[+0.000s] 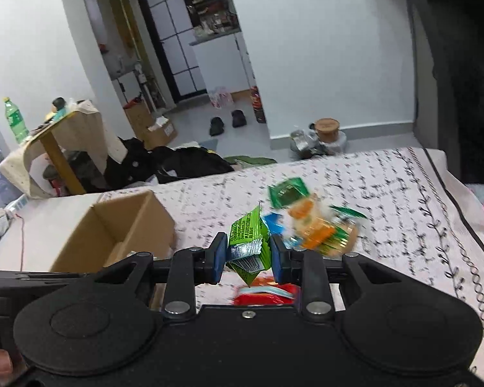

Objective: Organize snacks
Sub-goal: 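Carry clear packet into the box with left tool while right tool drops green packet in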

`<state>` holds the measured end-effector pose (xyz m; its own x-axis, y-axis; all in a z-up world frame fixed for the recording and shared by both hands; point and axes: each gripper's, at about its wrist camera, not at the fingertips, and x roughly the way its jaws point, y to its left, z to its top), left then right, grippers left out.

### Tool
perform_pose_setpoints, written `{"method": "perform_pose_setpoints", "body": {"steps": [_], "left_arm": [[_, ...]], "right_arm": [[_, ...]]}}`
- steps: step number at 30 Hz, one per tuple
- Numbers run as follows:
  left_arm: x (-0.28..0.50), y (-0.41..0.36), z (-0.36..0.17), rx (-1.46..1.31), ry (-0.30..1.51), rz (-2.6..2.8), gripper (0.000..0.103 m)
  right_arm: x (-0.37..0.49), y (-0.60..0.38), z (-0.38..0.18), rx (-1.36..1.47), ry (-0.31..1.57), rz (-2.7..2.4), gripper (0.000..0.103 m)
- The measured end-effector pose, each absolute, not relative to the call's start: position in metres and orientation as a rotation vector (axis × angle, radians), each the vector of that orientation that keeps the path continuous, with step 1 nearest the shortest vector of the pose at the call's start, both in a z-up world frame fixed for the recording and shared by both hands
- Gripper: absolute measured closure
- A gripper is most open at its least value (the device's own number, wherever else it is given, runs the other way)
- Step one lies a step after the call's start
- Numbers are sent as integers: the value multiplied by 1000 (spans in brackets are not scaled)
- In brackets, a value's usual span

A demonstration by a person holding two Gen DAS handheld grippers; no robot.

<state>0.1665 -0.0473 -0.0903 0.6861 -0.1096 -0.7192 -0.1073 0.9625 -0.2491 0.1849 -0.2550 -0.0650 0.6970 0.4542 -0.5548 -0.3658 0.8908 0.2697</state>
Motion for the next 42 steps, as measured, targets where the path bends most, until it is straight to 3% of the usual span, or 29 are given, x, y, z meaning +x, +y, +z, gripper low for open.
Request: {"method": "perform_pose_setpoints", "body": {"steps": [23, 42], "left_arm": [[146, 29, -50, -306, 720, 143, 85], [139, 99, -60, -343, 762, 282, 85]], "right_arm": [[191, -164, -21, 52, 517, 682, 75], [188, -117, -28, 38, 569, 831, 75]]}}
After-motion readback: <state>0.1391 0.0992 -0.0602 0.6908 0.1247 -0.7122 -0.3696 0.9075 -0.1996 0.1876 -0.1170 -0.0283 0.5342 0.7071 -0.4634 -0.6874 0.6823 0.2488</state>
